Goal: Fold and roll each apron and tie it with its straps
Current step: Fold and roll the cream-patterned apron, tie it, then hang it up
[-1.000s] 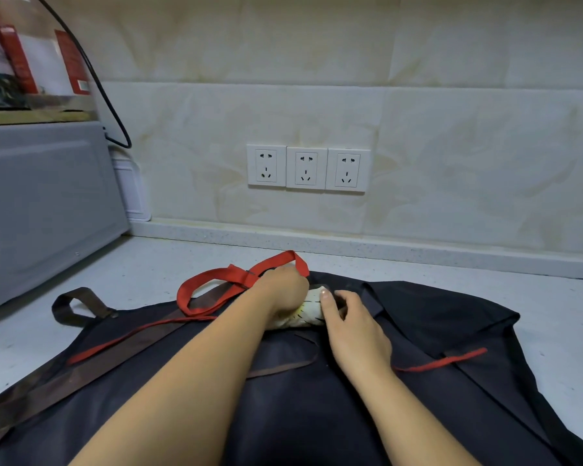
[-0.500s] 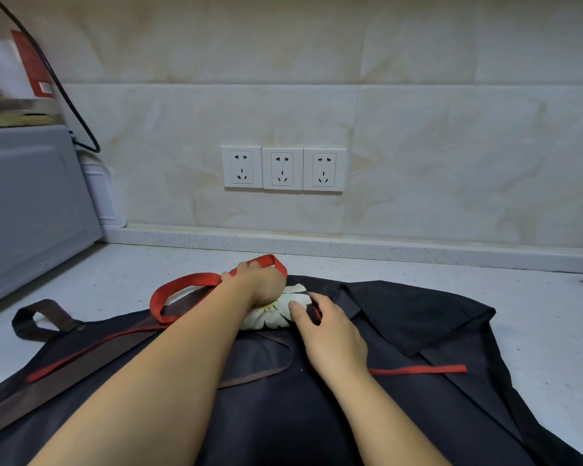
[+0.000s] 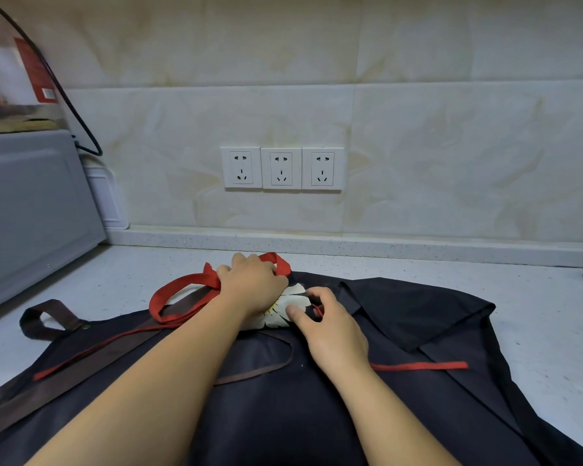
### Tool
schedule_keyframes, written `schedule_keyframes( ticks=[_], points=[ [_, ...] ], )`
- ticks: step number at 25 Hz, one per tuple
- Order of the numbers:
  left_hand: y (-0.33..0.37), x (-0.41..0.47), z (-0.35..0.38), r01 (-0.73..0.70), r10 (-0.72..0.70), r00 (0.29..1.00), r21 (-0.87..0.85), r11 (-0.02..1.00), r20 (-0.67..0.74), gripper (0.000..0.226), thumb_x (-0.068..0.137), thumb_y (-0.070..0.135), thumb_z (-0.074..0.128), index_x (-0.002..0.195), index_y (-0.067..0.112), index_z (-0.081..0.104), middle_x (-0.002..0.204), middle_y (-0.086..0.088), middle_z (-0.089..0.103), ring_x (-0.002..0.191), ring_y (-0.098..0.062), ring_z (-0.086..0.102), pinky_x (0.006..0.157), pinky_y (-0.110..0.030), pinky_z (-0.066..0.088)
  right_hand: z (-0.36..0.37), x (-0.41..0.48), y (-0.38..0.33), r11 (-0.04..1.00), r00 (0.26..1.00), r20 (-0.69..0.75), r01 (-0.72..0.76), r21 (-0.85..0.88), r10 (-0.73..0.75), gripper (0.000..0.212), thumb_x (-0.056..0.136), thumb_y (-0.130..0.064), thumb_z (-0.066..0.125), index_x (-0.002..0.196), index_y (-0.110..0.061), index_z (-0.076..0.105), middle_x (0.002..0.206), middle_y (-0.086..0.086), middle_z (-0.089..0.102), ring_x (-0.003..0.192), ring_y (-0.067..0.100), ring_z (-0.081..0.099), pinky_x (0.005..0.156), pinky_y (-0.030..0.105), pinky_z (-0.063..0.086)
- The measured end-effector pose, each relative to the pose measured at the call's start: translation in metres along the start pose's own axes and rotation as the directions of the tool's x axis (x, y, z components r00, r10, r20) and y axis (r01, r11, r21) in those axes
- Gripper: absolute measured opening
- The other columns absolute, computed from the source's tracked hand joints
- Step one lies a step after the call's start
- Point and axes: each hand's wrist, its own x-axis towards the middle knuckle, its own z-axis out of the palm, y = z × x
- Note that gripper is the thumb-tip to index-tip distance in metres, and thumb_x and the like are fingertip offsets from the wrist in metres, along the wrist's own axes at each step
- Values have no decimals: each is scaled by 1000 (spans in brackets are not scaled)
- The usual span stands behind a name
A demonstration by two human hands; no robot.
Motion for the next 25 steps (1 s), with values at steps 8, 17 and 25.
schedule_keyframes(
  ticks=[8,17,25],
  points=[
    [-31,-35,-8,-328,325,935,8,945,-143,44,81,62,34,97,36,65,98,20,64,102,-9,46,102,-40,23,-3,2,-1,997,1000,0,-25,73,25,32,84,-58,58,110,-41,55,107,-19,61,101,6,56,74,29,41],
    [-30,-58,-9,-342,343,939,180,922,29,78,60,79,66,99,21,30,97,8,50,107,-19,54,110,-44,26,-21,0,-8,824,963,269,-138,549,-19,33,82,-23,73,112,-31,61,91,-10,63,65,-1,52,51,10,37],
    [-33,-93,-37,-205,253,948,239,949,-193,73,68,80,58,107,21,40,95,8,53,97,-18,51,91,-36,34,-59,13,-16,333,982,182,-158,929,-42,35,89,6,51,112,-18,59,56,-5,34,42,4,25,34,15,15]
  ],
)
